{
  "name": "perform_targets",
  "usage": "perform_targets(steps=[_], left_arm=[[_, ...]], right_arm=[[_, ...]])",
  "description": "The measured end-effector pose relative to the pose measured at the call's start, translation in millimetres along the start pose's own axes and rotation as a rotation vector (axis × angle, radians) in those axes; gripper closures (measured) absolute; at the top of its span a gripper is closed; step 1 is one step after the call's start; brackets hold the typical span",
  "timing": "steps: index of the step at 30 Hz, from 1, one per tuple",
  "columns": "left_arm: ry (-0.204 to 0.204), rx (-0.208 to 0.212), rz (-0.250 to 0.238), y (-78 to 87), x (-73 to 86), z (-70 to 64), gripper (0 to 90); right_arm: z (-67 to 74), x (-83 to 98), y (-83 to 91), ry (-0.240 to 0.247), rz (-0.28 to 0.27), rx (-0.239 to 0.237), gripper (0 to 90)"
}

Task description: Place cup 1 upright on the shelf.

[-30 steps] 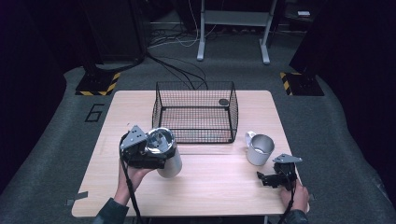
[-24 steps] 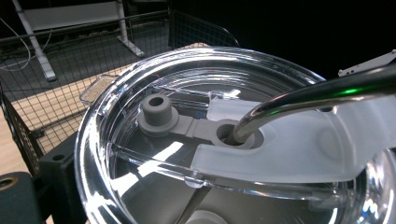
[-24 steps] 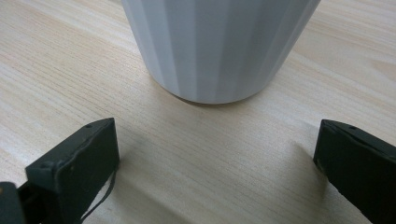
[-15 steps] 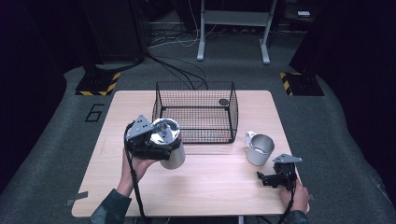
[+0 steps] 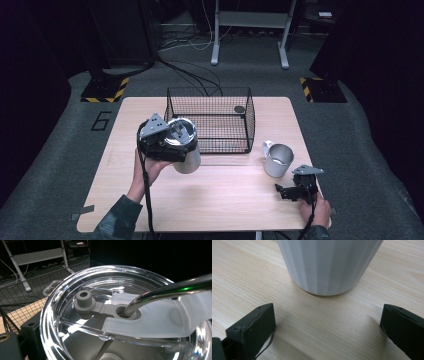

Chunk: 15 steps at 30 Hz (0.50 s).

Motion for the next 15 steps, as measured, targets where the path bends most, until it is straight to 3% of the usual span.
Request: perform_targets(steps=[15], left_arm=[[-0.032, -0.011, 0.006, -15.3, -25.5, 7.4, 3.4]], right_arm=[[-0.2, 0.1, 0.0, 0.003, 0.004, 0.0, 0.0]])
Point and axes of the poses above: each handheld gripper's, and its own axes: y roughly backward along the jaws, x roughly out of its underside, z roughly to its left, the point moved 7 cm from there along -y, roughly forward along the jaws, and after that the axes turned 7 degrees about -z, right-handed, at the moved point
